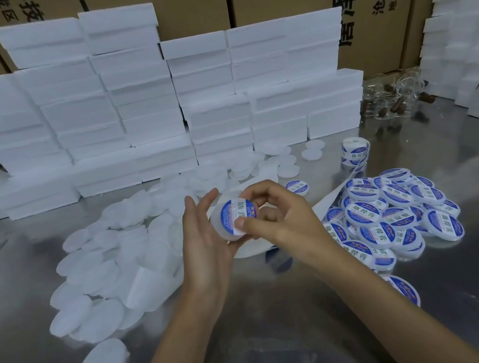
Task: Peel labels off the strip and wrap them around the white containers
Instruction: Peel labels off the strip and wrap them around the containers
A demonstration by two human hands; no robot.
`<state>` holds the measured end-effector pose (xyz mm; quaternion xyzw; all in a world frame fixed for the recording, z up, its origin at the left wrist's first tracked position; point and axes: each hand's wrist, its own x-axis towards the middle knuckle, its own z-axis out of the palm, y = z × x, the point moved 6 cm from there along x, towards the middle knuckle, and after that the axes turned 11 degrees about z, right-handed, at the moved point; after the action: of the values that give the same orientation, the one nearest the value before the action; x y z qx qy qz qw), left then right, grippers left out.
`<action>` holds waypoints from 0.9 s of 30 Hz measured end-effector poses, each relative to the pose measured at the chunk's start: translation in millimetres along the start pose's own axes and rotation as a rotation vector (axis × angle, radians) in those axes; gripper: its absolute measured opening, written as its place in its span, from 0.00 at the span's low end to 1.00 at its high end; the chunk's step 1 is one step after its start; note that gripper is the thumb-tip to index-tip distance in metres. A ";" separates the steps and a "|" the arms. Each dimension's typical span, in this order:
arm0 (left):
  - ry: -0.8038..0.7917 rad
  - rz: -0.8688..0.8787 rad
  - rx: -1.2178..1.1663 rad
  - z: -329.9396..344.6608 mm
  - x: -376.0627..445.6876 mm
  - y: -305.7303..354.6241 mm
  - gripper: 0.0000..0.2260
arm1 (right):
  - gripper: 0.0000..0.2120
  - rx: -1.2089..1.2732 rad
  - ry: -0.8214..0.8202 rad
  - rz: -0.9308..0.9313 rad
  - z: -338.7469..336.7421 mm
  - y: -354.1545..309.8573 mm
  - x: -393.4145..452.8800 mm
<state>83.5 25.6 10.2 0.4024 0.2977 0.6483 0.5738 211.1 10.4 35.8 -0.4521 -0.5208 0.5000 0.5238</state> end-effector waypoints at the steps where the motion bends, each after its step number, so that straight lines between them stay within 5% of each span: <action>1: -0.008 -0.018 0.005 0.9 -0.7 -1.7 0.26 | 0.13 -0.030 0.005 -0.010 3.1 1.1 -0.7; 22: -0.111 0.035 0.076 15.3 -7.6 -1.4 0.24 | 0.12 -0.265 0.233 -0.111 -0.9 3.8 -2.3; 27: -0.111 0.079 0.088 18.5 -7.9 4.2 0.36 | 0.12 -0.456 0.280 -0.126 -2.0 5.3 -3.1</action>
<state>97.5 15.7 21.6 0.4741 0.2773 0.6333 0.5452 213.0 7.9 30.1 -0.5899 -0.5693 0.2690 0.5055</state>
